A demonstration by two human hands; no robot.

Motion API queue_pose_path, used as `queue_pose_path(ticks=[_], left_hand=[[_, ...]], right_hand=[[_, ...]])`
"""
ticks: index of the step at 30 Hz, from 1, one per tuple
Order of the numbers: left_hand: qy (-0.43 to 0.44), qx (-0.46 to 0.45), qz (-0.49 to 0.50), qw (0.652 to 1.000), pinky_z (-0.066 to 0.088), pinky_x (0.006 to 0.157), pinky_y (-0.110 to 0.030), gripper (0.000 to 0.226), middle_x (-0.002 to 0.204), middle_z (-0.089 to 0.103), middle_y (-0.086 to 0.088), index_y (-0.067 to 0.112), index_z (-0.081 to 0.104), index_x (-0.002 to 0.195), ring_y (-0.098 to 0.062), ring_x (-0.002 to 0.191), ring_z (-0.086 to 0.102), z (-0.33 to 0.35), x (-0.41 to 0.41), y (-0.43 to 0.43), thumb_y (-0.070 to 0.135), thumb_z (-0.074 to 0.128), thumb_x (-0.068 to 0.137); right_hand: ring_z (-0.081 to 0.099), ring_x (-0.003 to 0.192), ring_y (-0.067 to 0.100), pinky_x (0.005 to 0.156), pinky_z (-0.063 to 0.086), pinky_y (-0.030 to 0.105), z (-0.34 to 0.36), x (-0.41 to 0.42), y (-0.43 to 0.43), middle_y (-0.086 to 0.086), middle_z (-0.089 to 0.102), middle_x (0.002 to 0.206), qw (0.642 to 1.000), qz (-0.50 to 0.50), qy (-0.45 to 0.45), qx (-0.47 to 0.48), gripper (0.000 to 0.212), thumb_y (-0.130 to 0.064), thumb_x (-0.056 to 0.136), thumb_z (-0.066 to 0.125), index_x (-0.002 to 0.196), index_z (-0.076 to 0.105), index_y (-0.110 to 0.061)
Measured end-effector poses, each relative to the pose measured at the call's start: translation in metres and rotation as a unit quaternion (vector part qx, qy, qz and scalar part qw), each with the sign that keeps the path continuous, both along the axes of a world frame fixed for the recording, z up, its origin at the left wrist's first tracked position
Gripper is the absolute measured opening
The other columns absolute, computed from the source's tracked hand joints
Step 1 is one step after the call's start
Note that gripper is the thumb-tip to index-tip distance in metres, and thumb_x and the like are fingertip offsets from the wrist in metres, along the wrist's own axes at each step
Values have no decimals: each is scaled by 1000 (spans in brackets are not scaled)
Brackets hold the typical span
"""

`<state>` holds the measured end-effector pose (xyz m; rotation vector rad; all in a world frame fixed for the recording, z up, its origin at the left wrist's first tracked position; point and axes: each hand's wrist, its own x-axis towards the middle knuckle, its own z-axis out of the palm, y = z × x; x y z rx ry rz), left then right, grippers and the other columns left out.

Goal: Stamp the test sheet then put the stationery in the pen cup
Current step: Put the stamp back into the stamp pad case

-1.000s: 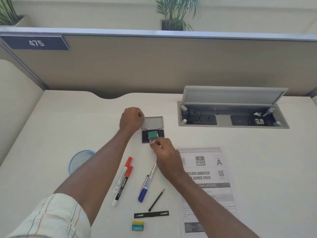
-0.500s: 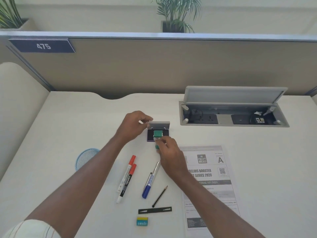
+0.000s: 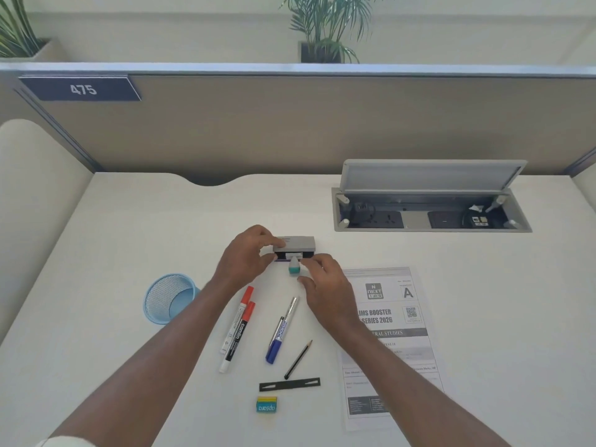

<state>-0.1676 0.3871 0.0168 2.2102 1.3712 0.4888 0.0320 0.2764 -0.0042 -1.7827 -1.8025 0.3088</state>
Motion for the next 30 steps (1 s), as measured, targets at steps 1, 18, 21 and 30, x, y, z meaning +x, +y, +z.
queue_pose_path(ticks=[1, 18, 21, 30], left_hand=[[0, 1, 2, 1000, 64, 85, -43, 34, 117, 69, -1, 21, 82, 126, -21, 100, 67, 0, 0, -1, 9, 83, 93], [-41, 54, 45, 997, 66, 85, -44, 19, 107, 82, -8, 10, 86, 113, -24, 89, 76, 9, 9, -2, 8, 82, 95], [-35, 50, 53, 997, 65, 85, -44, 19, 109, 81, -8, 11, 86, 113, -26, 91, 75, 4, 10, -7, 8, 81, 96], [74, 96, 39, 992, 63, 78, -50, 23, 113, 78, -11, 12, 83, 119, -37, 106, 73, -10, 19, -36, 8, 70, 101]], right_hand=[[67, 104, 28, 71, 62, 40, 1, -1, 0, 7, 67, 115, 1000, -8, 10, -7, 33, -14, 91, 81, 123, 72, -10], [64, 88, 30, 68, 42, 36, 26, -21, 4, 7, 68, 98, 976, -126, 62, -167, 21, -31, 96, 63, 99, 69, -11], [57, 78, 20, 63, 39, 35, 30, 6, -16, -2, 63, 86, 983, -110, 52, -137, 14, -30, 93, 66, 90, 67, -17], [57, 78, 19, 63, 39, 34, 38, 44, 38, -1, 63, 85, 988, -69, 52, -130, 13, -29, 92, 70, 91, 72, -15]])
